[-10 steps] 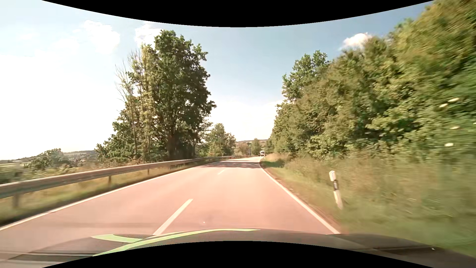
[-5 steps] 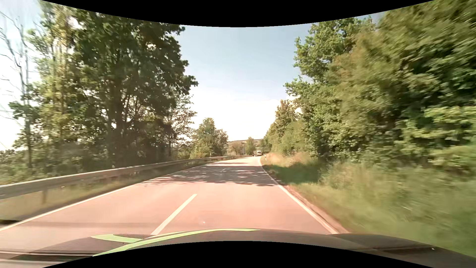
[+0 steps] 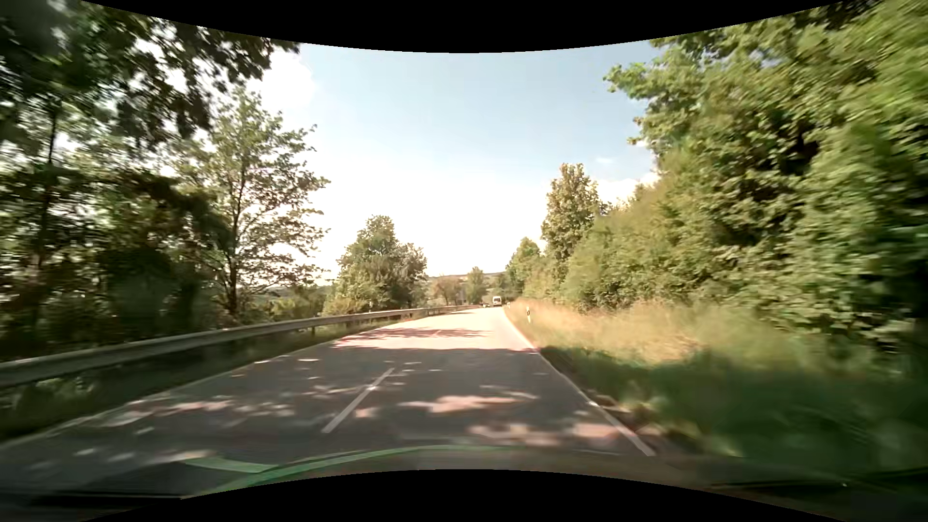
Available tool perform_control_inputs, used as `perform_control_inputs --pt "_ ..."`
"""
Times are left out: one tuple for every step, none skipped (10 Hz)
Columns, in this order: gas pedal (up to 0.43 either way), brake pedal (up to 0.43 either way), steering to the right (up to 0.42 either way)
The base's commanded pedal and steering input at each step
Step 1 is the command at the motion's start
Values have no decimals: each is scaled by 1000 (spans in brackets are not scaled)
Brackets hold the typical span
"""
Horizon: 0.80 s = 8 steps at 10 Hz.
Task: Follow the waypoints while adhering to traffic rules and regulations
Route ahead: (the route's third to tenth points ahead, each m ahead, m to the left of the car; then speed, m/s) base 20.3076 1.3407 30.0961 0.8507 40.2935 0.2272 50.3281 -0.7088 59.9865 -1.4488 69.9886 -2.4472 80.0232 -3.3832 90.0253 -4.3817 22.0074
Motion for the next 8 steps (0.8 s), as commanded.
perform_control_inputs --pt "79 0 16" --pt "79 0 15" --pt "79 0 15" --pt "79 0 15" --pt "79 0 14" --pt "79 0 14" --pt "79 0 14" --pt "79 0 13"
